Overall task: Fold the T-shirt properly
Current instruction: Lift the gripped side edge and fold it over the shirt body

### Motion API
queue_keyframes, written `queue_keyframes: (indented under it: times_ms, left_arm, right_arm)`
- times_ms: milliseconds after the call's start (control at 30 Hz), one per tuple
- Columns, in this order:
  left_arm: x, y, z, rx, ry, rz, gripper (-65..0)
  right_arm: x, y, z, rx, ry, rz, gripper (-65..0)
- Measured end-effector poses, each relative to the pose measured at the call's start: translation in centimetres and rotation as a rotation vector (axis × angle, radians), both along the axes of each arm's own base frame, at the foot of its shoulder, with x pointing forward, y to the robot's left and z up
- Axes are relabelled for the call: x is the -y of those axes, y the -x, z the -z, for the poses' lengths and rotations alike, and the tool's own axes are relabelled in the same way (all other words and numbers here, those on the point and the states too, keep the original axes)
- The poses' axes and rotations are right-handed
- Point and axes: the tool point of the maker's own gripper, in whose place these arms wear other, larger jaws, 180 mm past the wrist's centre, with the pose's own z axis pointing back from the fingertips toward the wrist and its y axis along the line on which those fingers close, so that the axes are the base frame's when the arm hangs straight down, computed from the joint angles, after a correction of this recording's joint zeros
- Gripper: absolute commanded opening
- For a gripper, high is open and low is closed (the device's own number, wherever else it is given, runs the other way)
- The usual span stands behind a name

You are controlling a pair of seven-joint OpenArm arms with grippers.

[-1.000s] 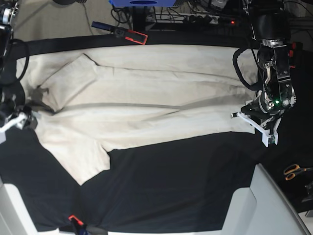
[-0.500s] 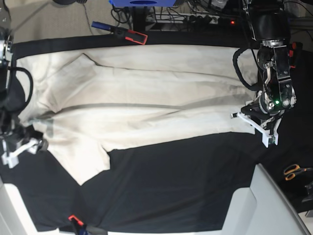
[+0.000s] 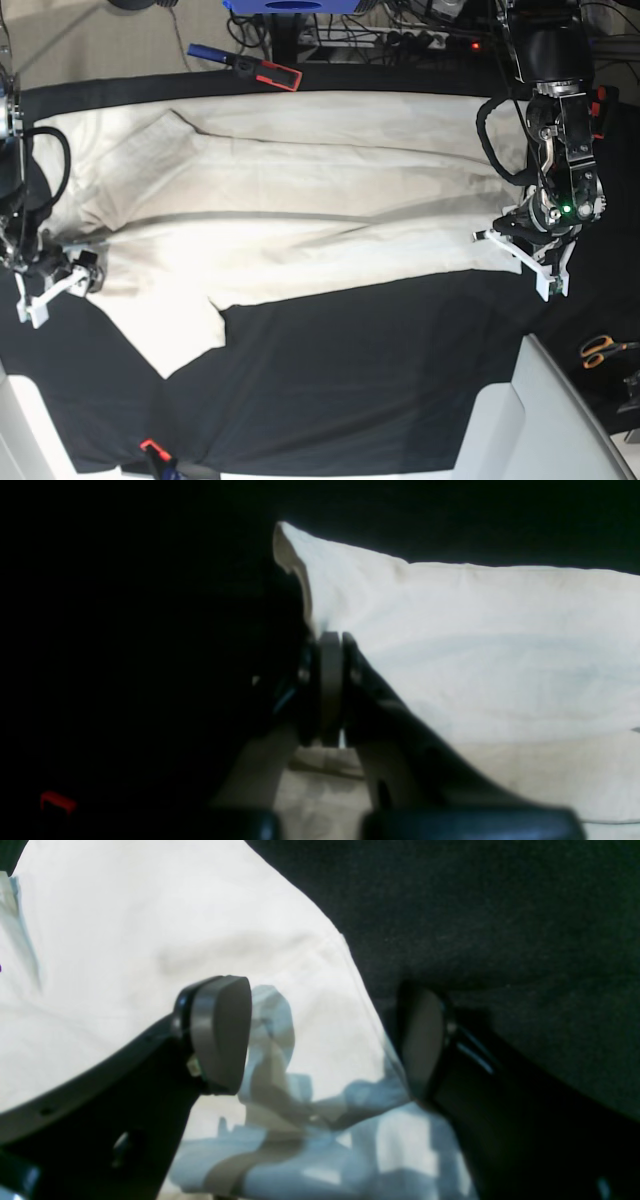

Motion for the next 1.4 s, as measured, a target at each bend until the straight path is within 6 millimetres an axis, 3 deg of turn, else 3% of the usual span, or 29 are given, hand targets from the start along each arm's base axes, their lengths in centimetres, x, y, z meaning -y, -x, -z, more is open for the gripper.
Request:
queue_keyframes:
  times_ms: [133,200,367,433,1033,1400]
  left_arm:
    - [0.0,0.0,0.0,0.0,0.0,0.0,-65.0]
    - [0.0,0.0,0.0,0.0,0.0,0.0,-65.0]
    - [0.0,0.0,0.0,0.0,0.0,0.0,-65.0]
    - [0.0,0.0,0.0,0.0,0.0,0.0,-65.0]
    - [0.0,-0.1,-0.1,0.003,0.0,0.0,-65.0]
    - [0.1,-0.2,-0.1,0.002,0.0,0.004,-65.0]
  right_arm:
    - [-0.1,0.0,0.0,0.002,-0.001,0.0,-23.6]
    - [-0.2,0.0,0.0,0.001,-0.001,-0.002,-31.5]
    - [-0.2,0.0,0.1,-0.001,0.0,-0.003,-58.8]
    - [-0.2,0.0,0.1,-0.001,0.0,-0.003,-62.6]
    - [-0.2,-1.7,-1.4,-0.001,0.0,-0.013,-65.0]
    - [-0.2,-1.2,-0.8,-0.045,0.078,-0.082,-65.0]
